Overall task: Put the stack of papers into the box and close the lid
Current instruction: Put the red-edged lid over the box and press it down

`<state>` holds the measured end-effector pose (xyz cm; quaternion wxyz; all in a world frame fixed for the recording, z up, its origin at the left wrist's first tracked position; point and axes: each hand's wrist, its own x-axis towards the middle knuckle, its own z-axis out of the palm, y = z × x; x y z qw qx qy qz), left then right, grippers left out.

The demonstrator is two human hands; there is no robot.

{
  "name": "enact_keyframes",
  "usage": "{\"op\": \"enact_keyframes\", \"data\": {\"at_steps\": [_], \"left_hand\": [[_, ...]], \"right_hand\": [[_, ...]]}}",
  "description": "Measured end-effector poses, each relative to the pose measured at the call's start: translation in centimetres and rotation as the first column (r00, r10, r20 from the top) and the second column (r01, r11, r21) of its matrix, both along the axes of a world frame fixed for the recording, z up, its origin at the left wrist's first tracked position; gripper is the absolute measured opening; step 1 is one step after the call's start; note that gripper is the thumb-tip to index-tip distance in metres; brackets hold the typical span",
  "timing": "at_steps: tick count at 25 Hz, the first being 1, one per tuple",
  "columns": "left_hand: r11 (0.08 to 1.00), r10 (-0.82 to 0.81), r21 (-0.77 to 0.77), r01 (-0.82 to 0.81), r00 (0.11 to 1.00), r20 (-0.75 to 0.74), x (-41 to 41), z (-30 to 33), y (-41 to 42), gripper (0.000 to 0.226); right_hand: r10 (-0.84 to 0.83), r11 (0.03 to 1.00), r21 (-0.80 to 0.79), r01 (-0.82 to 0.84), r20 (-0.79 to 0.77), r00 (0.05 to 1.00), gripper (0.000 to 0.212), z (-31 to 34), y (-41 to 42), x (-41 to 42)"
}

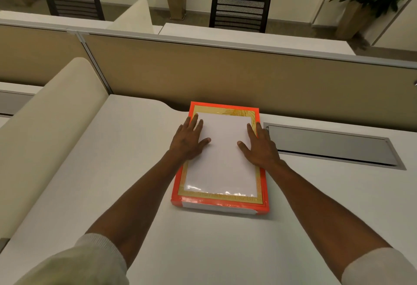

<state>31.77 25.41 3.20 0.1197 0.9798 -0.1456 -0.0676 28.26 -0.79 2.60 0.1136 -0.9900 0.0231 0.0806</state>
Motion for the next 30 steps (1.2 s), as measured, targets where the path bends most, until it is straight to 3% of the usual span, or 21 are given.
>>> {"op": "enact_keyframes", "data": {"at_steps": [6,13,16,20,24,27,30], "left_hand": [[0.998,0.002,0.066,0.002,0.998,-0.068,6.3,-0.6,0.2,0.084],[0.996,0.068,-0.045,-0.073,0.992,-0.105,7.4,-2.9,0.1,0.09],[0.983,0.062,-0.162,-0.086,0.987,-0.146,6.6,-2.2,0.2,0.088],[0.839,0.21,-0.469,-0.276,0.959,-0.19,1.6,-1.5,1.0,0.081],[0.639,0.403,-0.644,-0.421,0.896,-0.186,-7.5,-3.1,3.1,0.054],[0.473,0.57,-0.686,-0.553,0.786,-0.241,-10.7,-3.8,3.5,0.034],[0.47,0.579,-0.68,-0.563,0.778,-0.244,-10.9,-3.1,3.1,0.032]], "right_hand": [[-0.014,1.0,-0.018,0.015,0.021,1.0,0.081,-0.2,0.0,6.4],[-0.024,0.999,-0.048,0.024,0.007,1.0,0.074,-3.1,-0.3,8.2],[-0.045,0.999,0.025,0.045,-0.014,0.999,0.073,-2.4,-0.1,7.9],[-0.227,0.951,0.221,0.218,0.016,0.974,0.077,-1.1,-1.3,3.4],[-0.375,0.885,0.346,0.313,0.129,0.918,0.057,-2.6,-1.5,-6.3],[-0.462,0.823,0.429,0.372,0.125,0.878,0.044,-3.2,-0.4,-9.2],[-0.461,0.816,0.436,0.38,0.094,0.882,0.041,-2.5,0.1,-9.4]]}}
